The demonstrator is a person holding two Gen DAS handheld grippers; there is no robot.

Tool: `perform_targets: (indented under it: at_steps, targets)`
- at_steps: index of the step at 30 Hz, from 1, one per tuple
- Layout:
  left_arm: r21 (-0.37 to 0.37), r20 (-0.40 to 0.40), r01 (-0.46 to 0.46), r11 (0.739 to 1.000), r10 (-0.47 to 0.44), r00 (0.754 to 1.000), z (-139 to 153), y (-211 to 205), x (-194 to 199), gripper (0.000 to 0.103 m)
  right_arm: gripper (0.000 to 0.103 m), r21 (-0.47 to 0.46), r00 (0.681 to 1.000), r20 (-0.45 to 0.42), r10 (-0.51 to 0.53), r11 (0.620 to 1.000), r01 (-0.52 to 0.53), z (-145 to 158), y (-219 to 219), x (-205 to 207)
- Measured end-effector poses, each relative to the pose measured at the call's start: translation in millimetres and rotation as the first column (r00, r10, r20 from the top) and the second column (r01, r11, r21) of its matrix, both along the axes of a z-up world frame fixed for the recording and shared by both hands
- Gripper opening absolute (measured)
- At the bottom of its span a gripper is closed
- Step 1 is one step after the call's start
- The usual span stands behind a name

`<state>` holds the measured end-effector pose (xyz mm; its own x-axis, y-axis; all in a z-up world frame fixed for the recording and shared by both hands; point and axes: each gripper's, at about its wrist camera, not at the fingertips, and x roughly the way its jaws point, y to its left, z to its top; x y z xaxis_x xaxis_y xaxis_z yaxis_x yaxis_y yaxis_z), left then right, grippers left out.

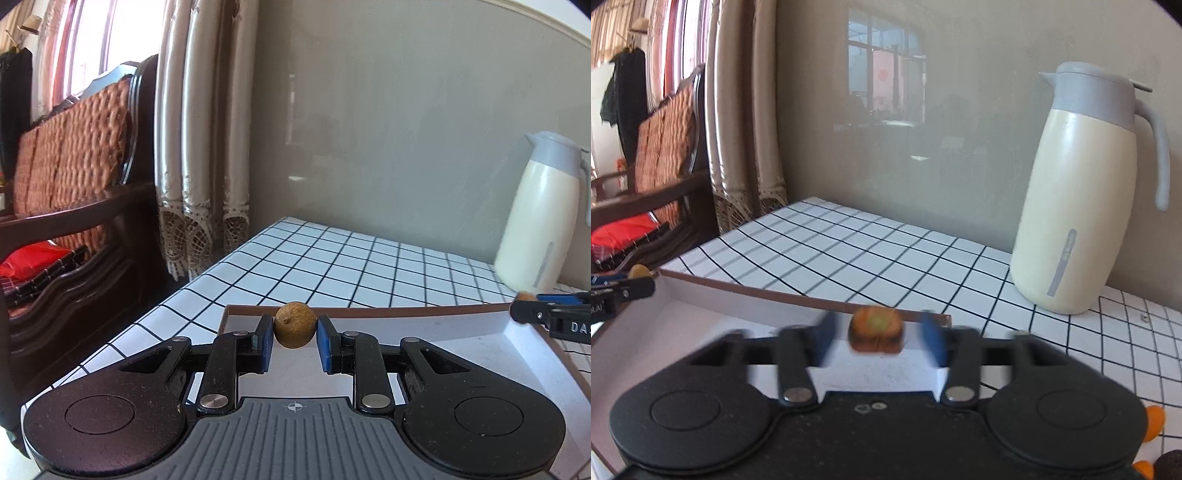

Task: Organize fruits
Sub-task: 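Open both tools to drop the longan and slice into the tray, then move both tools back toward the fruit on the table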

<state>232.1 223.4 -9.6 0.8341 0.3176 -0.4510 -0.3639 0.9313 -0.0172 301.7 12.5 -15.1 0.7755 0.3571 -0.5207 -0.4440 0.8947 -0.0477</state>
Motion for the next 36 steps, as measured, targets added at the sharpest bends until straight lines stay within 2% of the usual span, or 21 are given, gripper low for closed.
perform_targets:
  at_steps: [1,2,3,5,9,21,30,33,36]
  targets:
    - [0.010,0.001,-0.004,1.000,0.004,1.000,0,-2,-1,0.055,0.097,0.003,0.999,0.040,-0.024,1.000,0.024,1,-2,-4]
    - [0.020,0.018,-0.010,1.000,0.010,1.000,1,-4,-3,0.098,0.096,0.014,0.997,0.071,-0.029,0.999,0.028,3,-4,-6]
    - [0.037,0.052,-0.022,0.999,0.020,0.998,2,-5,-8,0.103,0.096,0.011,0.997,0.068,-0.026,1.000,0.025,5,-5,-6]
    - [0.058,0.063,-0.018,0.998,0.015,0.998,6,-6,-11,0.103,0.096,0.017,0.997,0.076,-0.029,0.999,0.027,7,-6,-6]
    - [0.034,0.052,-0.020,0.999,0.018,0.998,5,-2,-13,0.103,0.096,0.030,0.998,0.061,-0.025,0.999,0.023,7,-5,-5]
    - [0.044,0.045,-0.039,0.998,0.037,0.998,5,1,-20,0.103,0.097,0.035,0.998,0.065,-0.015,0.999,0.013,12,-1,-19]
    - [-0.008,0.121,-0.049,0.999,0.049,0.991,20,-6,-70,0.103,0.097,0.086,0.992,0.117,-0.041,0.996,0.031,38,-35,-69]
    - [-0.002,0.115,-0.029,1.000,0.029,0.993,16,-16,-92,0.103,0.097,0.102,0.992,0.115,-0.057,0.994,0.045,38,-48,-87]
    - [0.001,0.095,-0.016,1.000,0.016,0.995,9,-27,-111,0.103,0.097,0.075,0.989,0.133,-0.069,0.995,0.060,33,-55,-105]
